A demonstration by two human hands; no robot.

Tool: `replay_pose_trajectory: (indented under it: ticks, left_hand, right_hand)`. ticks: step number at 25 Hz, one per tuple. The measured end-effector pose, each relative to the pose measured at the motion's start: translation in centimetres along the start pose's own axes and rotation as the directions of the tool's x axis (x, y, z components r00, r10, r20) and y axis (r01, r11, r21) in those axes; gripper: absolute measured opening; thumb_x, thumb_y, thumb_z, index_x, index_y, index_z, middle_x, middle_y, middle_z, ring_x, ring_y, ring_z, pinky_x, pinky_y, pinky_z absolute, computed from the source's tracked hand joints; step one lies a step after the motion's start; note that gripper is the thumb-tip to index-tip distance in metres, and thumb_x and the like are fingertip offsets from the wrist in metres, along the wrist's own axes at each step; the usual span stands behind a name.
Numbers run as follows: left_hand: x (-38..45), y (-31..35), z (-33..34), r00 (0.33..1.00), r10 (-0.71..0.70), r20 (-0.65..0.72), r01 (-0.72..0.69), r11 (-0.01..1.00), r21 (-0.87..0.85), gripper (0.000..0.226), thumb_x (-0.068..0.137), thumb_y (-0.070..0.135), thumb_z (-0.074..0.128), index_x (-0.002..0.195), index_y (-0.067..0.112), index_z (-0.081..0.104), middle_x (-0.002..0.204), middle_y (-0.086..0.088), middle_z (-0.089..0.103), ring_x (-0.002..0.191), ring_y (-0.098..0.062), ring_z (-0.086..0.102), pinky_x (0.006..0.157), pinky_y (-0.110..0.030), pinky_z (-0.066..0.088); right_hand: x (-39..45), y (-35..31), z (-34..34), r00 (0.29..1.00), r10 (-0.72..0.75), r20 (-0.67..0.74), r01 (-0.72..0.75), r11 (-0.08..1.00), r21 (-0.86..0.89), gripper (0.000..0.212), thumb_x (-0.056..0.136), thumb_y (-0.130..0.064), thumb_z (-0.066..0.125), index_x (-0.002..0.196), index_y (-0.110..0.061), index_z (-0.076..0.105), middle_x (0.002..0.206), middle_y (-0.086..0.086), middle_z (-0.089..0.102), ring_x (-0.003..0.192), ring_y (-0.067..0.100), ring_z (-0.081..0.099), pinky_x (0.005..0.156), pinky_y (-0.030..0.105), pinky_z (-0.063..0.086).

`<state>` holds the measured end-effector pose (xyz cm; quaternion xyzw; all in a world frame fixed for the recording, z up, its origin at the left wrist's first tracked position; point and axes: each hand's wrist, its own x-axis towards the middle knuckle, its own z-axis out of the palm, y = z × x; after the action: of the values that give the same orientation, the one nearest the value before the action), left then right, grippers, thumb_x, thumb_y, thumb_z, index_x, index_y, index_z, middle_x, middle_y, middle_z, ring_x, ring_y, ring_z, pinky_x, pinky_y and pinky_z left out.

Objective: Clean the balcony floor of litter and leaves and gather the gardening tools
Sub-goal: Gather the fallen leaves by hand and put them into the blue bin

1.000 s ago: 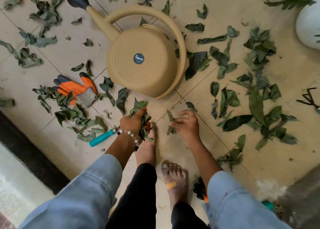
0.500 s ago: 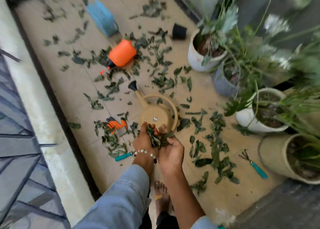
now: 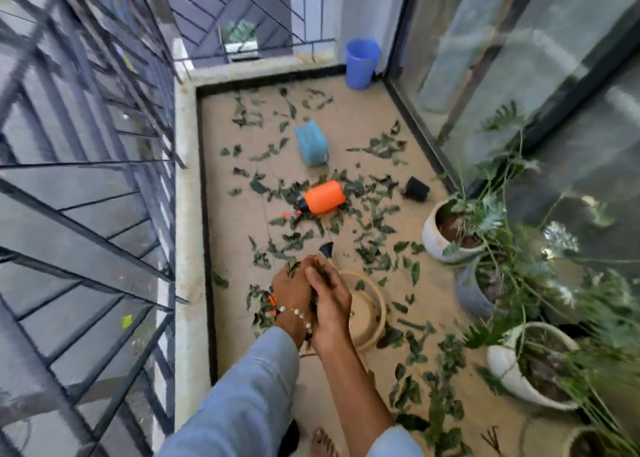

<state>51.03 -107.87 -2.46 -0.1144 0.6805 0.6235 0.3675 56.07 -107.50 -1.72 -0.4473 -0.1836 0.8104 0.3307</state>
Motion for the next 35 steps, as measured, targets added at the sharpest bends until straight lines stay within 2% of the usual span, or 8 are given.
replay_pose_trajectory:
  ticks: [5,8,13,18,21,26,29,35]
  left_hand:
    - [3.6,8.8,-3.7,0.999,-0.010,-0.031,0.003,0.980,-0.199,0.020,0.088,0.019,0.065,0.092,0.000,0.071,0.086,-0.015,0.073,0.083,-0.028,0.068,0.078,-0.038,0.056]
    - [7.4,14.2,-5.4,1.000,-0.009,-0.024,0.002,0.955,-0.297,0.022,0.090,0.018,0.061,0.095,0.000,0.071,0.095,-0.018,0.072,0.089,-0.031,0.068,0.085,-0.042,0.054]
    - [13.3,21.0,-4.6,0.999,0.027,0.021,-0.019,0.946,-0.323,0.021,0.092,0.016,0.056,0.086,0.005,0.073,0.085,-0.011,0.073,0.079,-0.025,0.067,0.076,-0.034,0.054]
    - [22.8,26.3,-0.4,0.996,-0.015,0.087,0.042,0.948,-0.317,0.025,0.088,0.026,0.057,0.083,0.010,0.076,0.088,-0.011,0.073,0.088,-0.028,0.067,0.082,-0.038,0.053]
    - [31.3,31.2,4.0,0.994,-0.033,0.101,0.066,0.934,-0.351,0.025,0.089,0.027,0.056,0.078,0.015,0.075,0.085,-0.007,0.072,0.081,-0.023,0.067,0.076,-0.034,0.053]
    - [41.2,41.6,13.1,0.983,-0.092,0.157,0.148,0.909,-0.389,0.031,0.096,0.034,0.048,0.103,0.014,0.070,0.107,-0.008,0.069,0.096,-0.021,0.065,0.078,-0.031,0.051]
    - [45.3,47.3,18.2,0.966,-0.071,0.247,0.184,0.863,-0.470,0.039,0.098,0.040,0.043,0.109,0.011,0.067,0.106,-0.009,0.069,0.096,-0.022,0.065,0.081,-0.031,0.051]
    - [53.7,56.7,25.9,0.936,-0.107,0.336,0.264,0.844,-0.466,0.067,0.094,0.062,0.037,0.124,0.007,0.061,0.121,-0.012,0.064,0.115,-0.028,0.060,0.102,-0.037,0.045]
  right_hand:
    - [2.6,1.8,9.7,0.997,0.012,0.080,-0.002,0.991,-0.134,0.023,0.090,-0.003,0.060,0.112,-0.002,0.065,0.110,0.021,0.068,0.105,0.035,0.064,0.096,0.049,0.049]
    - [5.2,2.5,16.3,0.987,-0.012,0.161,0.042,0.981,-0.187,0.022,0.091,-0.002,0.059,0.111,-0.003,0.066,0.108,0.016,0.070,0.104,0.031,0.066,0.090,0.042,0.054]
    - [10.2,1.9,23.6,0.983,-0.011,0.183,0.041,0.986,-0.161,0.022,0.092,-0.002,0.056,0.111,-0.001,0.066,0.107,0.015,0.070,0.102,0.029,0.066,0.086,0.037,0.054]
    - [19.9,-0.1,29.7,0.977,-0.024,0.213,0.065,0.981,-0.185,0.021,0.091,-0.001,0.056,0.106,-0.004,0.070,0.107,0.017,0.070,0.105,0.032,0.065,0.092,0.041,0.052]
    - [28.6,-2.1,35.1,0.980,-0.025,0.198,0.063,0.981,-0.185,0.020,0.091,0.000,0.056,0.102,-0.005,0.071,0.103,0.014,0.072,0.099,0.029,0.067,0.084,0.037,0.054]
    - [41.9,-8.5,45.4,0.984,-0.042,0.171,0.075,0.979,-0.191,0.020,0.092,-0.001,0.054,0.102,-0.004,0.070,0.100,0.014,0.072,0.100,0.033,0.066,0.084,0.040,0.054]
    - [47.6,-13.4,50.7,0.986,-0.094,0.138,0.122,0.969,-0.214,0.019,0.091,0.000,0.053,0.102,-0.004,0.069,0.096,0.013,0.072,0.095,0.031,0.067,0.088,0.043,0.054]
    - [57.5,-19.4,58.0,0.975,-0.183,0.123,0.205,0.956,-0.209,0.019,0.091,-0.003,0.053,0.102,-0.003,0.068,0.106,0.022,0.068,0.099,0.036,0.065,0.090,0.048,0.054]
